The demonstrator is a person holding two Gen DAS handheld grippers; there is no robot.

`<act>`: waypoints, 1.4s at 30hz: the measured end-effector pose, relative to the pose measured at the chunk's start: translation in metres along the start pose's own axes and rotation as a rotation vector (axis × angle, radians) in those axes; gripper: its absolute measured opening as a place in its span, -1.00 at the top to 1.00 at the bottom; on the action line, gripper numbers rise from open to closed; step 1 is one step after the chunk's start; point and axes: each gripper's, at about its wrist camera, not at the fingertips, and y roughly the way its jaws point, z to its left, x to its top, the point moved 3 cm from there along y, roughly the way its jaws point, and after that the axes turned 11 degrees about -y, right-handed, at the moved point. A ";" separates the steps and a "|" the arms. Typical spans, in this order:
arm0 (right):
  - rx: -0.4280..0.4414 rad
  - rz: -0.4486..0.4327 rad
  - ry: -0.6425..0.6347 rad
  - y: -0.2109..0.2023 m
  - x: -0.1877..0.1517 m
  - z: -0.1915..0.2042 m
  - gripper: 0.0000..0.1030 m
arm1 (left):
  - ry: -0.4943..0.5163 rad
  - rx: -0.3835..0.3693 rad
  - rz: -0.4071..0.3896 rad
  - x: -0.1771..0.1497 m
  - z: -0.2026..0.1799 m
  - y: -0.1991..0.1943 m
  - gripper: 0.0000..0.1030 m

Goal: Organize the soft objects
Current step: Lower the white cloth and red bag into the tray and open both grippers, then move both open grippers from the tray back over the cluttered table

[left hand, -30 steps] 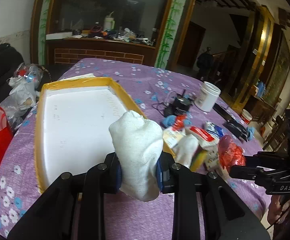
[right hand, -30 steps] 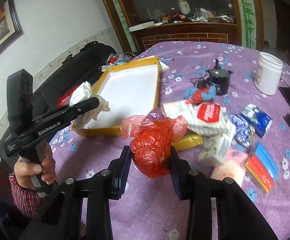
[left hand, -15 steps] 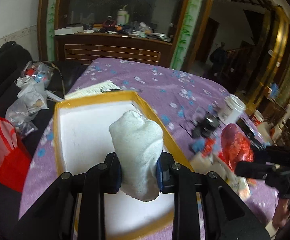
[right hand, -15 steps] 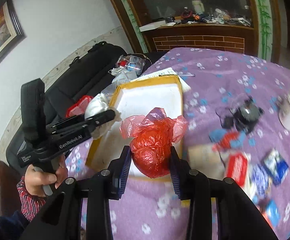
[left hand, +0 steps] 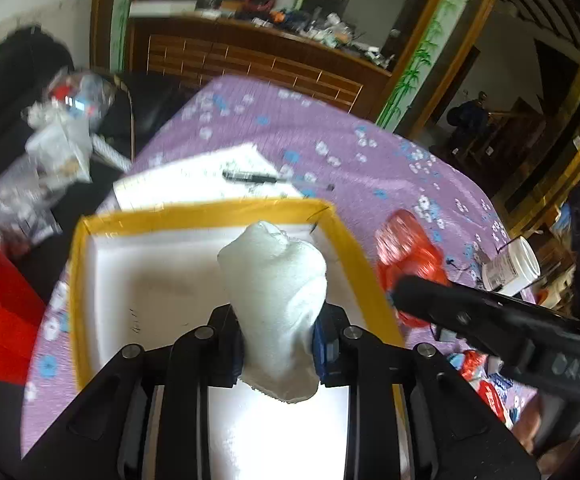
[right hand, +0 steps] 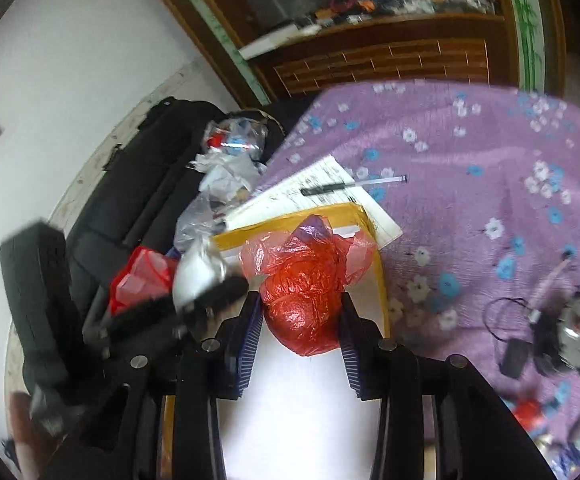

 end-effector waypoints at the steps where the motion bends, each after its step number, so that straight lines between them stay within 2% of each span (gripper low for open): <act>1: 0.002 0.003 0.013 0.008 0.003 -0.003 0.27 | -0.007 0.008 0.010 0.000 0.003 0.005 0.53; 7: 0.000 0.021 0.038 0.043 0.015 -0.015 0.26 | 0.003 0.045 0.041 -0.004 0.001 0.029 0.53; 11: -0.018 0.031 0.028 0.053 0.017 -0.016 0.22 | -0.007 0.050 0.014 0.000 0.005 0.033 0.48; 13: -0.036 0.030 0.018 0.056 0.018 -0.015 0.20 | -0.018 0.041 0.018 0.000 0.007 0.035 0.33; 17: -0.025 0.019 0.015 0.057 0.020 -0.017 0.09 | -0.032 0.033 0.021 0.002 0.007 0.037 0.24; 19: -0.027 0.015 0.012 0.056 0.020 -0.016 0.03 | -0.049 0.027 0.017 0.004 0.008 0.036 -0.07; 20: -0.023 0.015 0.013 0.055 0.020 -0.015 -0.03 | -0.055 0.022 0.014 0.004 0.007 0.036 -0.11; 29: 0.017 -0.024 0.039 0.027 0.010 -0.015 -0.04 | -0.070 -0.010 -0.002 0.005 0.005 0.015 -0.11; 42: 0.026 -0.054 0.033 -0.017 -0.027 -0.017 -0.04 | -0.021 -0.019 -0.037 -0.031 -0.018 -0.016 -0.11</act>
